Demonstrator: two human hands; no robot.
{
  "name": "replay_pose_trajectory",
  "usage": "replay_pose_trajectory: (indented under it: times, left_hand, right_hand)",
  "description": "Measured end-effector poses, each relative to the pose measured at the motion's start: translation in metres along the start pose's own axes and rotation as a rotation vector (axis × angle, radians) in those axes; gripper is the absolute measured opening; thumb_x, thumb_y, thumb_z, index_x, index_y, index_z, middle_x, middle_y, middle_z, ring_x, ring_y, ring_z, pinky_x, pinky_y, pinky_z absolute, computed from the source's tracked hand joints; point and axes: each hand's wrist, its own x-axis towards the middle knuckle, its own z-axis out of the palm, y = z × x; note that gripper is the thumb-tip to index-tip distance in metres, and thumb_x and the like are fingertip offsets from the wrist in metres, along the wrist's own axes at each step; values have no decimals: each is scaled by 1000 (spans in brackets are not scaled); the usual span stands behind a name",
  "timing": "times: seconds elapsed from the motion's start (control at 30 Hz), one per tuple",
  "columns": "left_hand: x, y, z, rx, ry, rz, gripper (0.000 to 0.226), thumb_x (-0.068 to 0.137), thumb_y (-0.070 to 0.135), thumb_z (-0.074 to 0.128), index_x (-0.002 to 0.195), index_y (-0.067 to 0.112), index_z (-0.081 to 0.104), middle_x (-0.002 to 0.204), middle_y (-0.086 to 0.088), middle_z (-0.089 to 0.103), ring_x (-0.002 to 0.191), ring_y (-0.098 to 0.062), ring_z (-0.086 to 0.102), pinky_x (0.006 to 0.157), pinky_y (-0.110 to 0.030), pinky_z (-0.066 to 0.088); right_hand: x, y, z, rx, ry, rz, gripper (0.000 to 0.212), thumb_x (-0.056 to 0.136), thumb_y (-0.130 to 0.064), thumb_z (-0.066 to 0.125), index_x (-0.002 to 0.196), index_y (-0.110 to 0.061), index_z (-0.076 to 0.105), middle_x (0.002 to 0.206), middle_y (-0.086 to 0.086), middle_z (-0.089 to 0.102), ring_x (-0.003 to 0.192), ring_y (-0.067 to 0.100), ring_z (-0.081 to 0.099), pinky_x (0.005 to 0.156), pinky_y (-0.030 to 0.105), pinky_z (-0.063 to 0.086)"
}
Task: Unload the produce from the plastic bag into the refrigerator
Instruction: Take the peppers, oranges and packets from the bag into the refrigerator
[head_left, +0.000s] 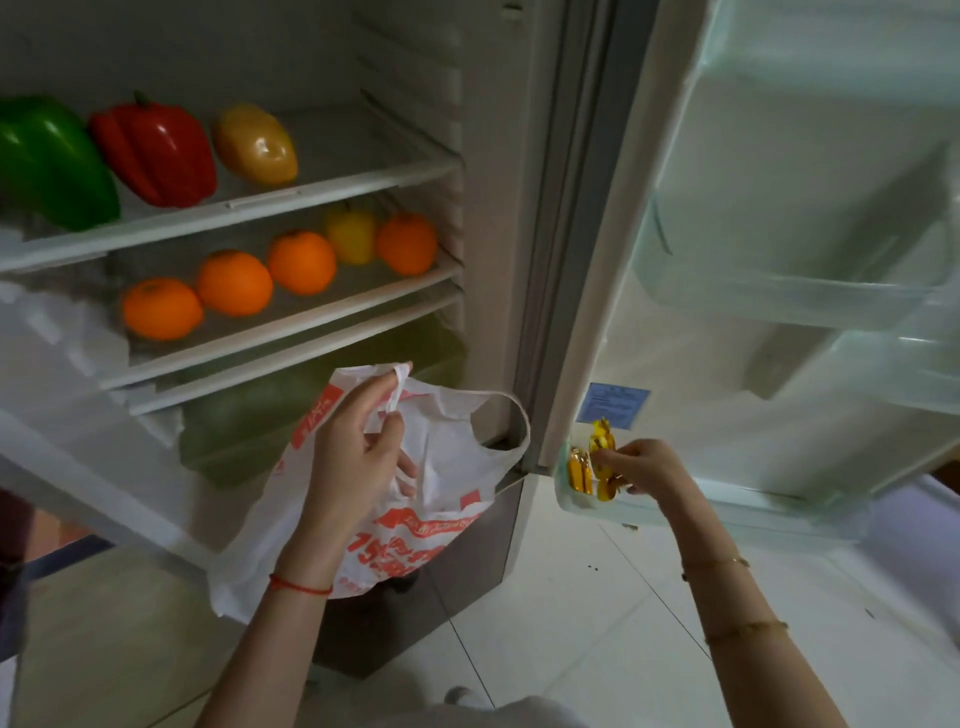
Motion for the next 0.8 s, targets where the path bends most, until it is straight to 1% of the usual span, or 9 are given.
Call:
replay_pose_trajectory:
  times: [0.1,0.2,0.33,0.4,0.47,0.5,0.6,0.7,0.8]
  left_hand:
    - [-2,3,4,6,-6,-3,44,96,8,52,137,24,52,112,-21,67,58,-13,69,59,-44,61]
    - [-3,3,4,-2,-2,-22,44,97,9,52,137,26,51,114,-19,66,58,-14,70,58,-46,61]
    - [-8,5,0,-19,19,-37,43,97,12,52,137,29,52,126,1,61,65,-19,72,60,-40,62]
    - [-11,5,-2,-21,28,-36,43,97,13,52,136,31,52,125,7,60,71,-22,72,61,-39,62]
    - [-13,4,-4,-34,36,-42,43,97,12,51,135,32,53,118,9,62,63,-23,70,59,-45,61]
    - [-14,4,-5,-42,37,-46,43,97,12,50,135,32,53,116,9,62,59,-23,69,57,-46,61]
    - [-17,4,-8,-49,54,-53,42,97,10,50,130,36,53,106,3,65,57,-19,68,53,-37,61]
    - [-18,0,-12,-34,76,-51,46,96,11,51,127,45,49,102,-6,68,63,-16,69,54,-33,61]
    - [-17,-4,-16,-39,91,-43,47,97,8,51,127,44,50,111,-8,66,61,-16,69,54,-27,59]
  right_hand:
    - [17,4,5,-55,36,42,35,84,-38,71,75,-4,67,80,14,69,69,20,59,70,30,47]
    - [33,1,18,-126,51,70,36,81,-40,73,74,-5,64,80,12,66,72,21,60,70,31,48]
    - [44,3,36,-249,30,79,31,79,-34,73,80,-7,59,88,11,64,77,21,60,71,32,52]
    - [41,3,42,-292,24,76,30,80,-30,73,86,-6,57,90,11,62,80,22,59,71,32,51]
    - [38,5,46,-326,4,74,31,81,-28,73,92,-5,55,92,11,59,83,23,57,71,32,49]
    - [37,5,47,-339,-6,78,34,82,-28,73,97,-4,55,93,11,57,84,23,56,71,31,46]
    - [38,7,48,-378,-7,79,43,81,-32,75,104,-2,58,93,10,57,83,22,55,70,29,43]
    - [33,1,41,-453,30,55,38,83,-39,73,92,-7,55,88,8,57,79,22,56,68,30,44]
    - [25,-13,32,-531,139,-28,36,86,-41,68,88,-7,55,85,8,57,80,25,59,67,32,47]
